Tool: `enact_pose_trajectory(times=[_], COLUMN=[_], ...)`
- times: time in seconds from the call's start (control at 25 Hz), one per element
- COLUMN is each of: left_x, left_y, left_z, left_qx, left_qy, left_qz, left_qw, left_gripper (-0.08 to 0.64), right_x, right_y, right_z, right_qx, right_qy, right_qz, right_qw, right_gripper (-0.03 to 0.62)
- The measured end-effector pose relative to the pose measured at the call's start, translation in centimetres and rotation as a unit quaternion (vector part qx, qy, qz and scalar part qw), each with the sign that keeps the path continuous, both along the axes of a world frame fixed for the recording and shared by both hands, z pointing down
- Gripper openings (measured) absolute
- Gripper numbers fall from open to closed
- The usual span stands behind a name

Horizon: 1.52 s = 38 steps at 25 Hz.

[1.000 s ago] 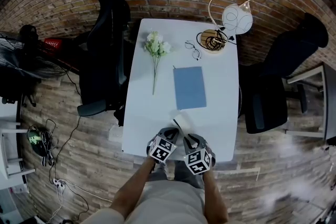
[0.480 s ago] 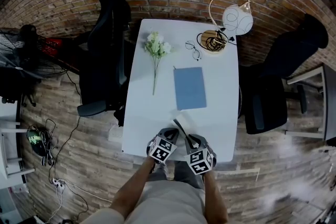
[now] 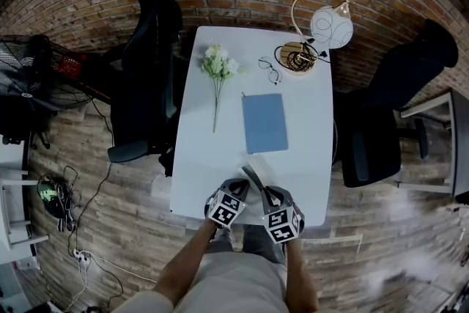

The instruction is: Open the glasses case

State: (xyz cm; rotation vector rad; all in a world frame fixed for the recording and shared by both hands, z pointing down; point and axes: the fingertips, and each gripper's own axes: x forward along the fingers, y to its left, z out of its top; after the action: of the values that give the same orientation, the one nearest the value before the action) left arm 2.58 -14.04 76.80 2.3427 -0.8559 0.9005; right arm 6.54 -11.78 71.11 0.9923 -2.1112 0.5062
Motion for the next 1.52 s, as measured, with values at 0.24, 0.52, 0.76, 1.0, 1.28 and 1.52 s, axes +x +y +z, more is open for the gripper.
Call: enact_pose_trajectory(times=[0.24,0.52,0.76,1.0,1.28,1.52], left_x=[0.0,0.0,0.0,-0.1,-0.1,0.0], left_y=[0.0,-0.1,0.0,0.0,0.0,-0.1], left_z=[0.0,0.2,0.1,0.1,0.0,0.2], left_qx=[0.001,0.001,-0.001,-0.001,-0.001,0.002], left_qy=[0.000,-0.001,-0.002,-0.002,-0.002,-0.003], left_qz=[-0.002,-0.003,-0.003,-0.001,-0.001,-0.003], left_qw=[1.0000,1.0000,1.0000,1.0000,1.0000,1.0000], left_gripper=[0.003,0.005,0.005,0.003,0.005,0.005], right_x=[0.7,1.7,2.2,2.8,3.4,4.0], right_y=[-0.5,-1.4,-1.7,-2.2,-2.6,-3.2], right_z=[-0.3,-0.3,-0.5,-0.3,-0.2,0.0], right_qx=[0.006,0.014,0.015,0.017,0.018,0.026], right_qy=[0.000,0.000,0.004,0.008,0.012,0.017], right_qz=[0.010,0.021,0.031,0.038,0.041,0.046], right_qw=[1.000,1.000,0.999,0.999,0.999,0.998], right_gripper=[0.026,0.020,0.018,0.017,0.015,0.015])
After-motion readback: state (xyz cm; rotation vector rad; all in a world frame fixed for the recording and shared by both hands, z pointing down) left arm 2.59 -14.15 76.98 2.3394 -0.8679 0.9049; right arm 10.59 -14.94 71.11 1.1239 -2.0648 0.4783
